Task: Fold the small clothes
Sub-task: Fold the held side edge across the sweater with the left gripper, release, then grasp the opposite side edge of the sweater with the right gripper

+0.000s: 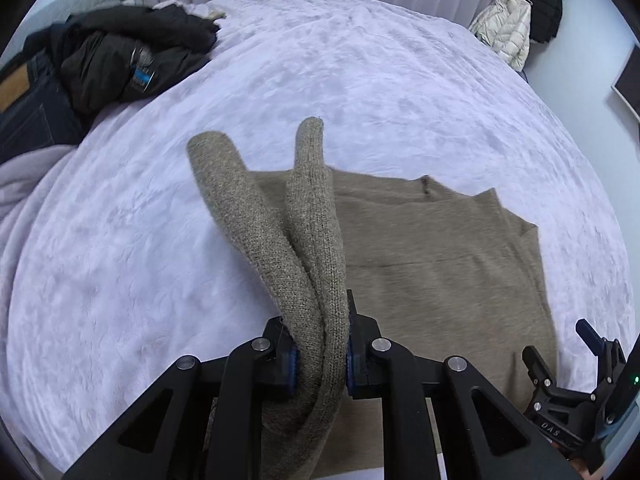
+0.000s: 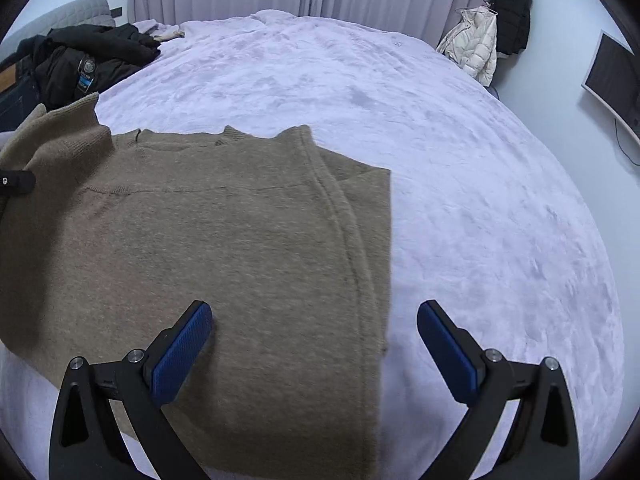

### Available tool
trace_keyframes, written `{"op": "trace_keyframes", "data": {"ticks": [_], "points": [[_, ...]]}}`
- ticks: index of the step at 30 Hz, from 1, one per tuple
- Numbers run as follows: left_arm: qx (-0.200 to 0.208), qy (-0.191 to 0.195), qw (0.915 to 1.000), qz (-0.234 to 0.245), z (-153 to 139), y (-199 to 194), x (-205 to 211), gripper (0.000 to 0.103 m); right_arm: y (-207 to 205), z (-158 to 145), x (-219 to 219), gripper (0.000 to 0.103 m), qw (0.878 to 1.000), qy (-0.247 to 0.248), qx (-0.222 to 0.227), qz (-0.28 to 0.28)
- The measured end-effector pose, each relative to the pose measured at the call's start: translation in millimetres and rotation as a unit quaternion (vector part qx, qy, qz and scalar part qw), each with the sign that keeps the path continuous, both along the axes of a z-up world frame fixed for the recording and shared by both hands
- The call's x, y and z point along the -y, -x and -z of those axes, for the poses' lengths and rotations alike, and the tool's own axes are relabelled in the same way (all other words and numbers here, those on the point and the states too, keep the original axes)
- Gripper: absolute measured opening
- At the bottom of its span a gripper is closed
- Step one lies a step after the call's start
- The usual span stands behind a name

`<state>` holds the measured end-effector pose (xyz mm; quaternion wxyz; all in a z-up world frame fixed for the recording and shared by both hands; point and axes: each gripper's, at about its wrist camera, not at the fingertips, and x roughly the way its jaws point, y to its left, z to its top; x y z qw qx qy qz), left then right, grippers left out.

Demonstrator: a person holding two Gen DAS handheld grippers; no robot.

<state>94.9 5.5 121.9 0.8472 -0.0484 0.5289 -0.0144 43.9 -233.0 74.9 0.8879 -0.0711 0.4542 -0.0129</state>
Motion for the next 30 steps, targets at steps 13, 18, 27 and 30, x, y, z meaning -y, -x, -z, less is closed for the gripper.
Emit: {"op": "trace_keyframes", "data": {"ticks": [13,18,27,30], "points": [[-0.031,-0.024,0.9974,0.061,-4.0,-19.9,170.3,0.016,30.5,8.2,93.7,0.102,0.998,-0.06,0.019,0.027],[-0.058,-0.055,0.993,0.086,33.0,-20.1,226.2,0.013,39.1,23.1,117.0,0.102,0.995,-0.088,0.011,0.044],[-0.051,-0.039,0.9916,0.113,23.3,-7.4,242.9,0.1,47.5,27.9,126.1,0.102,0.992,-0.121,0.007,0.027],[-0.023,-0.023,0.991,0.129,-10.5,6.1,231.8,0.1,51.6,23.8,127.4,0.102,0.991,-0.129,0.007,0.026]]}}
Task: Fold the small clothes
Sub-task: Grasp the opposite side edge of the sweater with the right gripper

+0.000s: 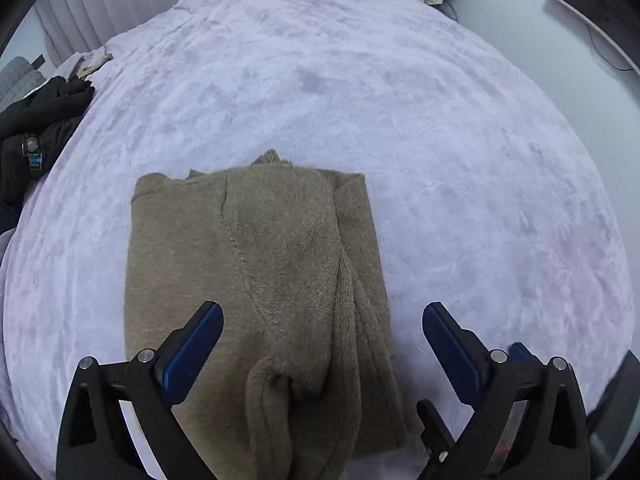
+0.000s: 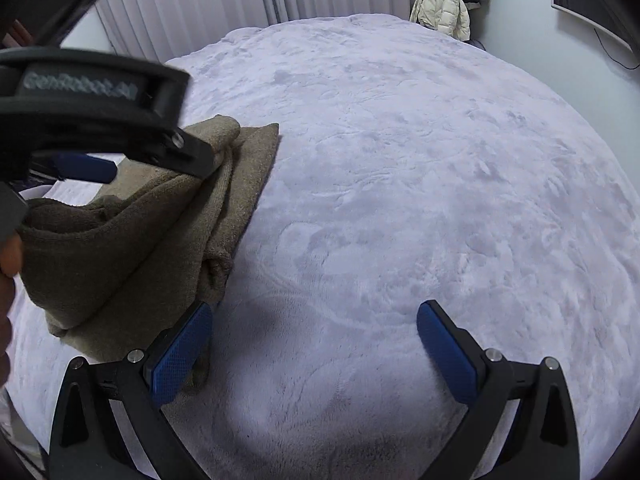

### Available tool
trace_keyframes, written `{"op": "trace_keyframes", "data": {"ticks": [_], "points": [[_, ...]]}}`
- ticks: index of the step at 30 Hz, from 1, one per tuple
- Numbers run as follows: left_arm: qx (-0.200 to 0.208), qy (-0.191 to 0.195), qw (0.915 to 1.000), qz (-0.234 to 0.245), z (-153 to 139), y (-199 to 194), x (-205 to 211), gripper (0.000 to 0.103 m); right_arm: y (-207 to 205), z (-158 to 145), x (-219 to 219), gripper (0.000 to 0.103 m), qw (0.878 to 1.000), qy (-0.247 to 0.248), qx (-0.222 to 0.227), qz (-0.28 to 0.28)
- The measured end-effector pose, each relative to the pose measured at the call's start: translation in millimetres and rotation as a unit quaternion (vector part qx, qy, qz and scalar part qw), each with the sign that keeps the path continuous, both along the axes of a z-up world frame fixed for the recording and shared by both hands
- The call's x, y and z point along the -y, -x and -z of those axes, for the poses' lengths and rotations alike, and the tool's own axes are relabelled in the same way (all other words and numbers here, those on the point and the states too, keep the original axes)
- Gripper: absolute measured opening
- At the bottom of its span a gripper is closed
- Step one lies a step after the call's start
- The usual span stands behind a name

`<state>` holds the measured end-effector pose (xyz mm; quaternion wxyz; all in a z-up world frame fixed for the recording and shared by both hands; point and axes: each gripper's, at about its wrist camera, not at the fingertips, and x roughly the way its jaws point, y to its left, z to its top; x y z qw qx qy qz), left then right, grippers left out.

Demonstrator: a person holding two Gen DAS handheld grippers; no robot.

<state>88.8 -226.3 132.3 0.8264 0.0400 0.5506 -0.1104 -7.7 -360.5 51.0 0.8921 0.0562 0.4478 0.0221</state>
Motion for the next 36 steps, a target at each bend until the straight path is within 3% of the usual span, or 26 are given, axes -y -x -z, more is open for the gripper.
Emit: {"op": "trace_keyframes", "data": {"ticks": [3,5,7,9,11,13,14,15,17,20,23,24,26,29,31,34,36], "points": [[0.03,0.058,0.9978,0.008,-31.0,21.3,-37.1,0.1,8.0,-8.4,4.9,0.102,1.0,-0.03,0.002,-0.005],[0.056,0.073,0.9957,0.001,-37.6,32.4,-63.0,0.1,13.1,-17.4,8.7,0.102,0.998,-0.064,0.008,-0.012],[0.086,0.035,0.9953,-0.029,-29.0,38.0,-90.0,0.1,14.4,-28.3,10.4,0.102,0.993,-0.113,0.014,-0.021],[0.105,-0.032,0.9915,-0.07,-6.1,44.1,-113.5,0.1,7.8,-37.5,7.8,0.102,0.985,-0.167,0.015,-0.038],[0.087,-0.038,0.9915,-0.089,19.0,45.1,-131.3,0.1,-6.5,-43.1,-2.9,0.101,0.98,-0.194,0.004,-0.049],[0.051,0.0,0.9924,-0.112,40.5,45.8,-143.8,0.1,-24.3,-43.7,-19.6,0.085,0.978,-0.198,-0.016,-0.063],[0.04,0.02,0.9923,-0.116,47.5,46.8,-145.4,0.1,-35.7,-41.1,-28.1,0.07,0.976,-0.203,-0.036,-0.072],[0.036,0.031,0.9925,-0.113,52.9,49.3,-142.5,0.1,-49.1,-35.5,-36.7,0.062,0.97,-0.221,-0.062,-0.082],[0.034,0.03,0.9943,-0.097,60.5,54.4,-129.9,0.1,-71.2,-21.4,-50.0,0.058,0.958,-0.25,-0.107,-0.086],[0.038,0.022,0.9962,-0.075,69.3,55.3,-113.6,0.1,-91.0,-5.9,-65.4,0.055,0.952,-0.261,-0.135,-0.089],[0.034,0.015,0.9965,-0.075,71.4,53.8,-113.1,0.1,-101.9,6.6,-68.7,0.026,0.952,-0.261,-0.143,-0.075],[0.032,0.027,0.9964,-0.074,66.7,55.4,-115.5,0.1,-101.4,4.2,-67.3,0.022,0.953,-0.262,-0.137,-0.07],[0.049,0.066,0.9949,-0.059,50.4,59.8,-117.8,0.1,-92.7,-16.9,-67.3,0.021,0.961,-0.248,-0.091,-0.084],[0.068,0.064,0.9951,-0.033,41.6,63.0,-108.0,0.1,-77.8,-47.8,-66.7,0.02,0.969,-0.218,-0.028,-0.111],[0.041,0.06,0.9971,-0.022,57.6,56.7,-97.3,0.101,-81.6,-41.1,-60.0,0.021,0.971,-0.212,-0.037,-0.103],[0.047,0.001,0.9989,-0.007,75.4,55.8,-80.6,0.102,-101.0,5.7,-46.2,0.023,0.97,-0.202,-0.112,-0.077],[0.06,0.007,0.9982,0.0,68.4,64.6,-83.2,0.102,-99.0,18.4,-27.9,0.03,0.955,-0.263,-0.118,-0.063]]}}
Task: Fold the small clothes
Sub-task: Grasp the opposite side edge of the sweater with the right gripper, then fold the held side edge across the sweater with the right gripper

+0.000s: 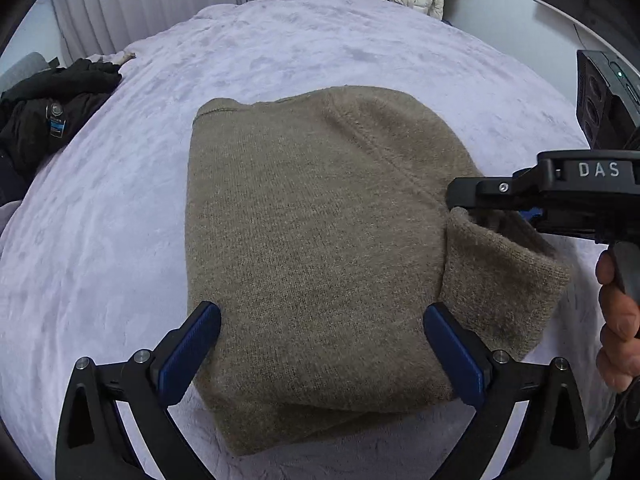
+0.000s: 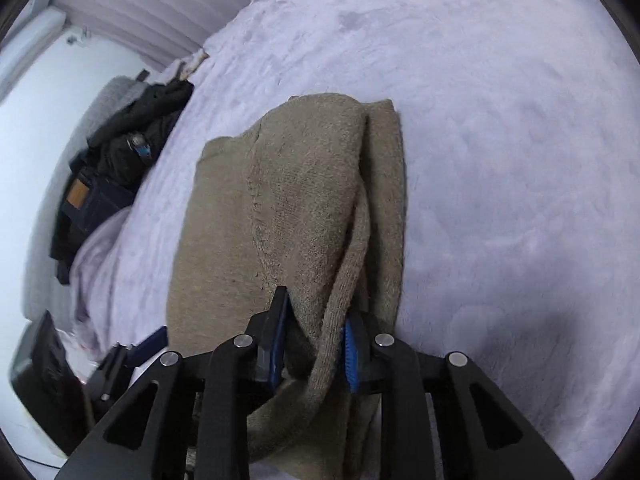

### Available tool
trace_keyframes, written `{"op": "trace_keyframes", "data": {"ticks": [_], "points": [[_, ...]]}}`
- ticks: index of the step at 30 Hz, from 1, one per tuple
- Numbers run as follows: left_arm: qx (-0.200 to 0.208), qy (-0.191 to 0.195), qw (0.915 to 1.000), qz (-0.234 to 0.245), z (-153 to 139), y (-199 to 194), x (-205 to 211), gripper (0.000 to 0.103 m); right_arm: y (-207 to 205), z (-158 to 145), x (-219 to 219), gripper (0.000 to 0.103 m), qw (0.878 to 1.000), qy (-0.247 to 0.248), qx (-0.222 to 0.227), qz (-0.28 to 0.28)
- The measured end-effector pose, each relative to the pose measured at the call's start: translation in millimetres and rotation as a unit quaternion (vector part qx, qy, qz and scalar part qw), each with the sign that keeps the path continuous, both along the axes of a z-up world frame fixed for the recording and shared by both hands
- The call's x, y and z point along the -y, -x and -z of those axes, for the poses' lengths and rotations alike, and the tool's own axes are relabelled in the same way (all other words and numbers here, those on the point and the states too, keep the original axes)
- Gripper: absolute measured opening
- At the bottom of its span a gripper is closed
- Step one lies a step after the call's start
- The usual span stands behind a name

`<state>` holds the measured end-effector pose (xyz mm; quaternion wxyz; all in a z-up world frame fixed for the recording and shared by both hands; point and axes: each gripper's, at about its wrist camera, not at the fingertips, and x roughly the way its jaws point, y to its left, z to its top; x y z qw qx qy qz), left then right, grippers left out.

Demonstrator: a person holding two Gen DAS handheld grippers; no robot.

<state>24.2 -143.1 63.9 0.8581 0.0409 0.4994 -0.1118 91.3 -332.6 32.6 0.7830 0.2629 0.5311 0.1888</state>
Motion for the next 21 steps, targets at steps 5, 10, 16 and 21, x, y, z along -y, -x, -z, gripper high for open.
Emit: {"op": "trace_keyframes", "data": {"ticks": [5,10,16,21], "points": [[0.012,0.048,0.9986,-0.02,-19.3,16.8,-43.2,0.102,43.5,-52.1,12.5,0.048,0.994,0.069,0.083,0.015],[-0.002,0.045,0.9975,-0.055,-1.6,24.2,-75.6,0.102,77.7,-94.0,-26.6,0.052,0.98,0.114,0.143,-0.081],[-0.026,0.054,0.996,-0.066,18.8,35.0,-92.2,0.102,75.8,-74.7,-72.4,0.056,0.962,0.202,0.12,-0.136],[-0.024,0.077,0.9949,-0.061,14.8,41.3,-96.6,0.102,74.3,-57.7,-54.7,0.008,0.974,0.174,0.093,-0.11]]}}
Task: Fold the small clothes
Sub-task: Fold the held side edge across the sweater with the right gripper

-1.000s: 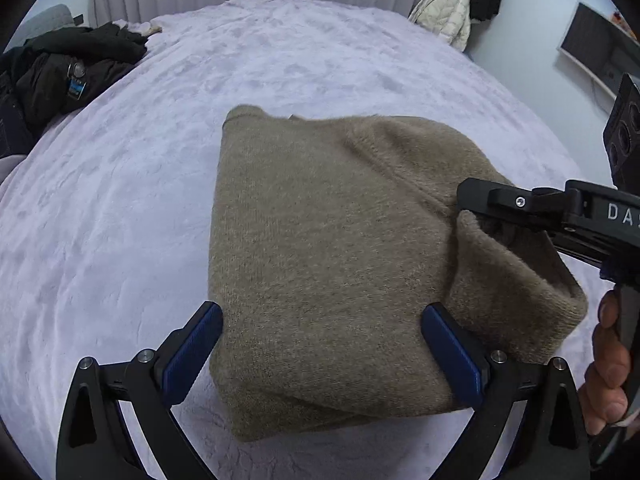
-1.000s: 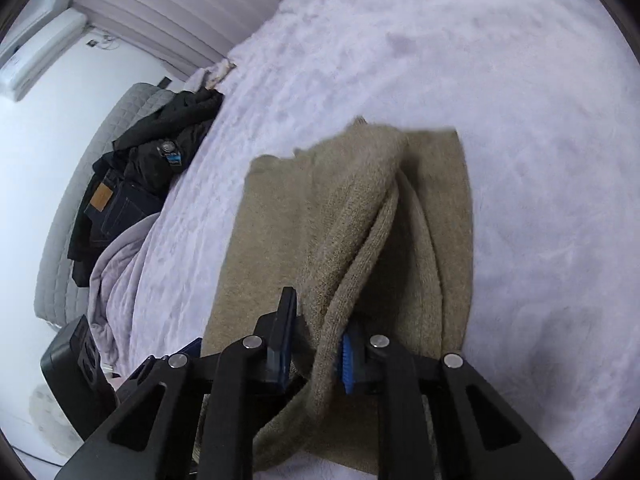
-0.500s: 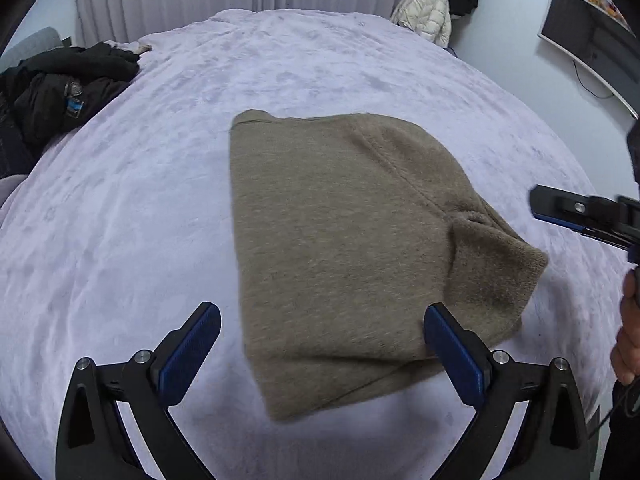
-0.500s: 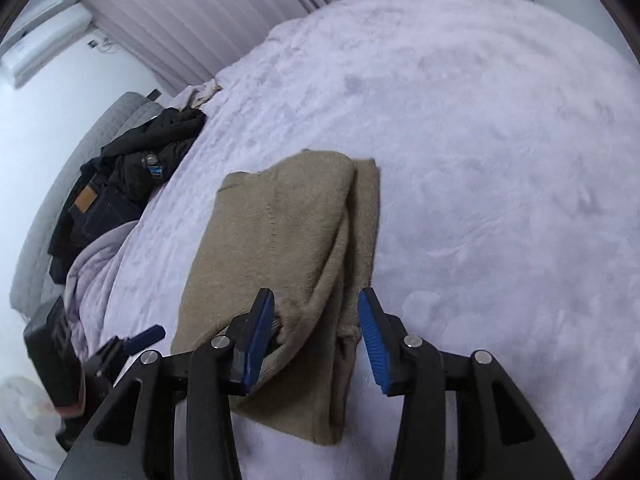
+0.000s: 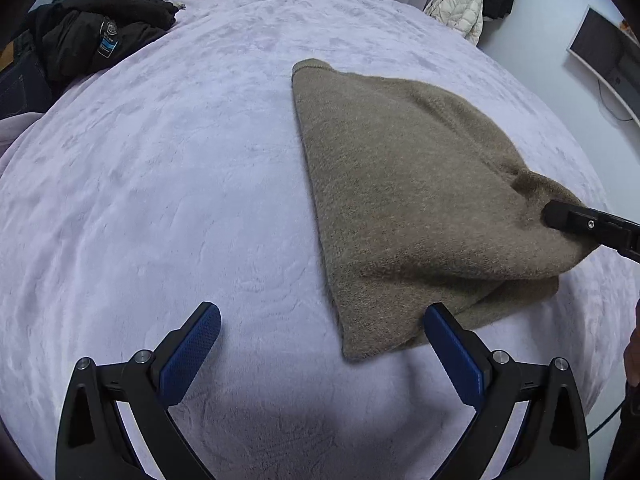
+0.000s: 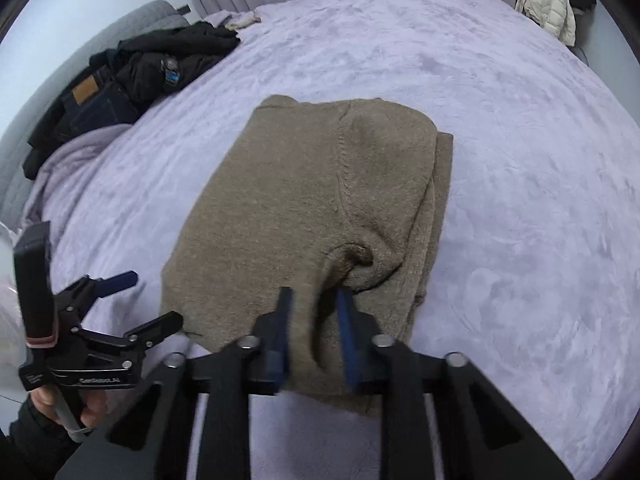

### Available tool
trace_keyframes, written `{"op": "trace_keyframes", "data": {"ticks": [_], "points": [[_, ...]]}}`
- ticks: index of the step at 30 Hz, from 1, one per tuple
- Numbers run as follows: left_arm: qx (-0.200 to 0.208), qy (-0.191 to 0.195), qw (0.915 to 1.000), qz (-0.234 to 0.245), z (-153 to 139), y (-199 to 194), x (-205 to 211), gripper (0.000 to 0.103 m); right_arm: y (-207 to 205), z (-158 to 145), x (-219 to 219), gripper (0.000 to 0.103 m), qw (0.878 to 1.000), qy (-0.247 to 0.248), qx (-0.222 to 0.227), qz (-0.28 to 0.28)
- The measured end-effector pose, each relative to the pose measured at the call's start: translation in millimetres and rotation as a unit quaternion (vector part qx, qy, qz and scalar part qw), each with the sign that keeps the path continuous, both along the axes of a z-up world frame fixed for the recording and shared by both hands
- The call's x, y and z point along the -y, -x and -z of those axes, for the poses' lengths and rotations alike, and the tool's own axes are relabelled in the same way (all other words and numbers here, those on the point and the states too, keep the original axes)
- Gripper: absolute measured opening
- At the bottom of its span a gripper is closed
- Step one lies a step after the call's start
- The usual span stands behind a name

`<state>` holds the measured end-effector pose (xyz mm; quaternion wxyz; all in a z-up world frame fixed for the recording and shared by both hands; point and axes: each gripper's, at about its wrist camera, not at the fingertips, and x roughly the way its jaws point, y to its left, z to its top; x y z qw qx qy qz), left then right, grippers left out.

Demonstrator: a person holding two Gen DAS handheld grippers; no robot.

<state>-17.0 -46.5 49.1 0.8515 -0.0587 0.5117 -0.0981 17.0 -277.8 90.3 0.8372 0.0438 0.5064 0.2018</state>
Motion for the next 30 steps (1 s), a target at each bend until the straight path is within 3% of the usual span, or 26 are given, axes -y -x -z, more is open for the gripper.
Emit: {"op": "trace_keyframes", "data": {"ticks": [3,6,9,12,15,17,21,25,30], "points": [[-0.004,0.006,0.9993,0.038,3.7,2.9,13.6,0.102,15.3,-13.3,11.0,0.007,0.999,-0.006,0.048,0.01],[-0.001,-0.034,0.997,0.069,13.2,4.8,37.6,0.102,13.9,-3.1,15.9,0.006,0.999,-0.014,0.033,0.021],[-0.006,-0.056,0.9964,0.064,22.5,-0.6,42.8,0.102,10.2,-8.8,15.3,0.006,0.998,-0.039,0.032,0.031],[-0.01,-0.028,0.9991,0.032,20.1,-5.9,23.3,0.102,14.3,-37.8,15.3,0.006,0.994,-0.087,0.059,0.024],[-0.001,0.004,1.0,-0.006,11.7,-6.1,-0.8,0.102,15.5,-60.9,10.3,0.006,0.992,-0.1,0.081,0.018],[0.006,0.033,0.9992,-0.022,8.1,-6.0,-12.2,0.102,12.0,-66.1,9.7,0.006,0.991,-0.106,0.081,0.018],[0.022,0.045,0.9974,-0.053,2.0,-1.9,-25.6,0.102,5.2,-65.7,9.1,0.006,0.99,-0.119,0.074,0.022],[-0.005,0.063,0.9953,-0.073,16.9,2.7,-36.4,0.102,16.0,-42.8,22.0,0.006,0.99,-0.117,0.064,0.039],[-0.012,0.041,0.9969,-0.067,33.3,12.2,-32.6,0.102,27.9,46.4,41.6,0.005,0.991,-0.101,-0.016,0.085]]}}
